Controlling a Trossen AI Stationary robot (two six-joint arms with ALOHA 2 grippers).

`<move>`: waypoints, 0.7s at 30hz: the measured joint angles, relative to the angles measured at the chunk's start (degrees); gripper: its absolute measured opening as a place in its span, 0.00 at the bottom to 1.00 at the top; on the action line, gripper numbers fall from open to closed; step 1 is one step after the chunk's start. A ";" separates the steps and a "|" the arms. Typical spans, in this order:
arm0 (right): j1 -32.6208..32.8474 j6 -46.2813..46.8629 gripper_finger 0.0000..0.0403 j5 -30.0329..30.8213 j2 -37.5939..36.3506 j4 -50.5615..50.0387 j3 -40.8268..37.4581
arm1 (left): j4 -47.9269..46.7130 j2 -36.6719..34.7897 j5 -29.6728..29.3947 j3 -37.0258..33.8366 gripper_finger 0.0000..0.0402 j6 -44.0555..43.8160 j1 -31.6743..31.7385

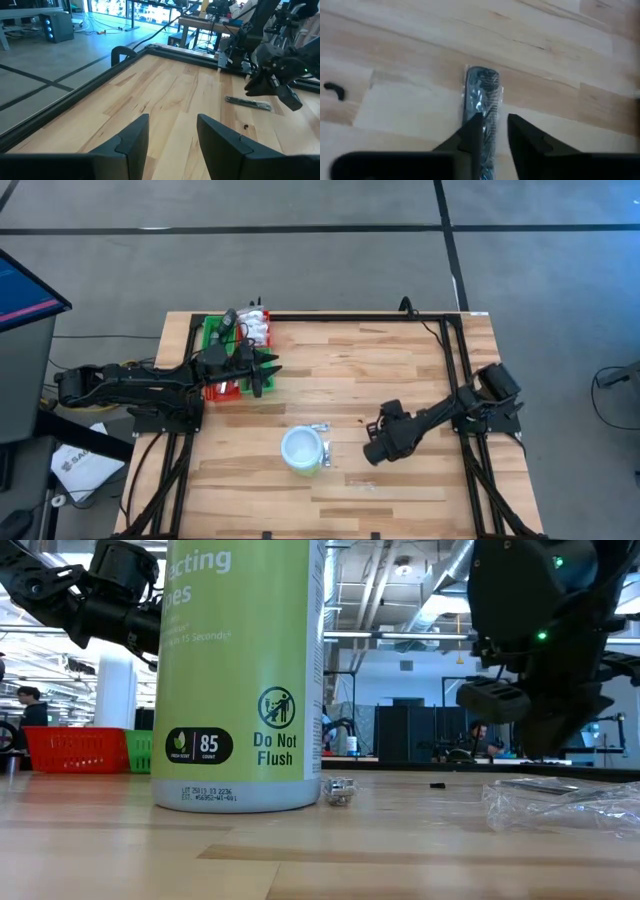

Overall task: Pick & Place Travel size toiletries
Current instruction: Put the black comb into the bottom green bin

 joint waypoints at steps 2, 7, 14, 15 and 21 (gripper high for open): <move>0.01 -0.10 0.27 -0.02 -0.04 1.38 -0.50 | 0.02 0.00 0.00 0.00 0.40 0.00 0.00; -0.26 -0.24 0.45 0.01 -0.04 4.28 -2.15 | 0.02 0.00 0.00 0.00 0.40 0.00 0.00; -0.55 1.54 0.57 0.26 -0.04 9.73 -6.30 | 0.04 0.00 0.00 0.00 0.40 -0.01 0.00; -0.67 1.38 0.57 0.83 -0.13 11.68 -6.94 | 0.03 0.02 0.00 0.00 0.40 0.00 0.00; -1.88 -0.92 0.53 1.55 -0.38 14.81 -7.85 | 0.02 0.00 -0.01 0.00 0.40 -0.02 0.00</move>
